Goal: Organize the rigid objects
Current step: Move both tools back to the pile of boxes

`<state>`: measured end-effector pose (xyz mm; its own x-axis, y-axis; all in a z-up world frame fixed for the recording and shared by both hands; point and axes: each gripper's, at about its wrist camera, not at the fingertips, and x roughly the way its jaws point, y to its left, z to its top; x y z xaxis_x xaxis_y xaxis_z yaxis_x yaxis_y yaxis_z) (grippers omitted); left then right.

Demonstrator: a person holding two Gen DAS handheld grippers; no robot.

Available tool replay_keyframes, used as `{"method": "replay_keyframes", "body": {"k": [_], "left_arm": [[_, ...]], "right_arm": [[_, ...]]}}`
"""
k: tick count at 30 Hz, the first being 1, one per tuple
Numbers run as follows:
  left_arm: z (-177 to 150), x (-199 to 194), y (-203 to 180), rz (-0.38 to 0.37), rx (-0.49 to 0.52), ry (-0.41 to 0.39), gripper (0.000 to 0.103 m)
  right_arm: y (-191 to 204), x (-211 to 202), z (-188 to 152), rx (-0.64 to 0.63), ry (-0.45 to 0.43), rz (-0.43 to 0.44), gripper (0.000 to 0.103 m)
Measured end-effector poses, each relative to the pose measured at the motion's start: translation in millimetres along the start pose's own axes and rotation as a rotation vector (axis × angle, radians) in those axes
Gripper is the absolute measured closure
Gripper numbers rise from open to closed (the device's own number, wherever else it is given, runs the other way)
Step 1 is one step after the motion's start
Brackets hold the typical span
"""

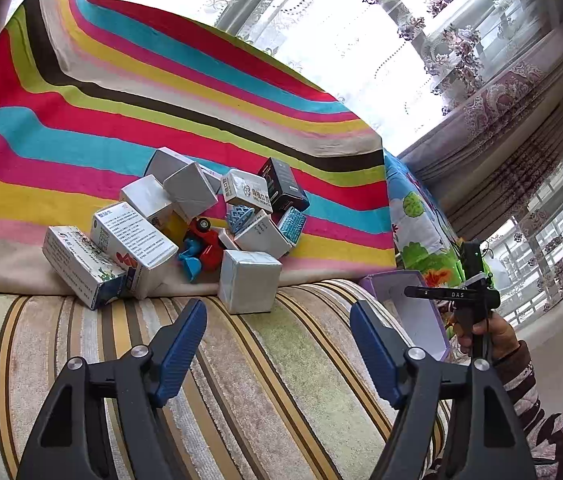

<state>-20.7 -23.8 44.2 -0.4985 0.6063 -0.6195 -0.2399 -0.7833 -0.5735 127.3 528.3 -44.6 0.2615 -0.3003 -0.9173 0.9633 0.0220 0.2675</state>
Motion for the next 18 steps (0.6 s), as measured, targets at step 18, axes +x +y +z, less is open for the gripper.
{"method": "replay_keyframes", "body": {"k": [18], "left_arm": [[13.2,19.0,52.4,-0.086,-0.239,0.04,0.05]], "right_arm": [[240.7,74.9,63.1,-0.314,0.047,0.225,0.013]]}}
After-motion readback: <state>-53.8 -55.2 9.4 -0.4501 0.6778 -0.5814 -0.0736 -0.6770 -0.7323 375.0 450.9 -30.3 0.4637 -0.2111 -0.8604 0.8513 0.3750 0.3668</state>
